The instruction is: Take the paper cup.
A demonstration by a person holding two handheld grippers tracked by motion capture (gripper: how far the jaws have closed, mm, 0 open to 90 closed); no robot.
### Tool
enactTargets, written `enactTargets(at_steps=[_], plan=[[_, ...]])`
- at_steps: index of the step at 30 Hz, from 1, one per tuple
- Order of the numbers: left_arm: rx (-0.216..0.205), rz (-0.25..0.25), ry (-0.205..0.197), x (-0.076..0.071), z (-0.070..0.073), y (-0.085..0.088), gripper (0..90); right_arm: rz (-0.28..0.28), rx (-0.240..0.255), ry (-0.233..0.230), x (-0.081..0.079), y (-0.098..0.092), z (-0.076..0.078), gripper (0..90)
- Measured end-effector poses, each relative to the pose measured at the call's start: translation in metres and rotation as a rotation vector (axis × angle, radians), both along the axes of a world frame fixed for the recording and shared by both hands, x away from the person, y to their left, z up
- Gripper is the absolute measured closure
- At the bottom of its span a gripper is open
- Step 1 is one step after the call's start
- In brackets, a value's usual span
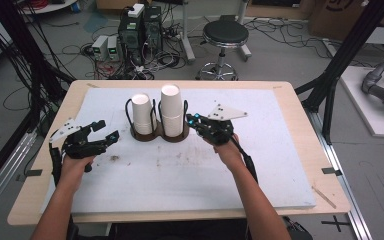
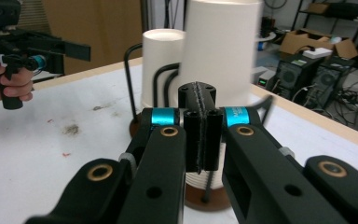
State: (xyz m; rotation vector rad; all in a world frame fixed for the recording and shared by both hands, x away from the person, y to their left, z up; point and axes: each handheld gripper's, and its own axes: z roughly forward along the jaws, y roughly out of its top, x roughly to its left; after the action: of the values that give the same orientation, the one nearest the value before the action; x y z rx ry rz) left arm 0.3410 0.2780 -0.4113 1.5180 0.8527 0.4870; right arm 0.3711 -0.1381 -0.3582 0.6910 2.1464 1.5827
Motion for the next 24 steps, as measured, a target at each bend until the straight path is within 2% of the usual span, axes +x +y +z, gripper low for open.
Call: enactTargets(at_steps=[9,17,24], plan=[[-0.001,0.005,-0.001,0.0,0.0,0.002,20.9,0.067,-0.014,-0.002,0.009,0.04,-0.001,90.0],[-0.006,0.012,-0.003,0.0,0.0,0.003,20.8,0.08,0.0,0.024,0.016,0.058,-0.007,90.0],[-0.009,0.018,-0.004,0.0,0.0,0.003,20.9,0.083,-0.01,0.043,0.021,0.079,-0.018,90.0]])
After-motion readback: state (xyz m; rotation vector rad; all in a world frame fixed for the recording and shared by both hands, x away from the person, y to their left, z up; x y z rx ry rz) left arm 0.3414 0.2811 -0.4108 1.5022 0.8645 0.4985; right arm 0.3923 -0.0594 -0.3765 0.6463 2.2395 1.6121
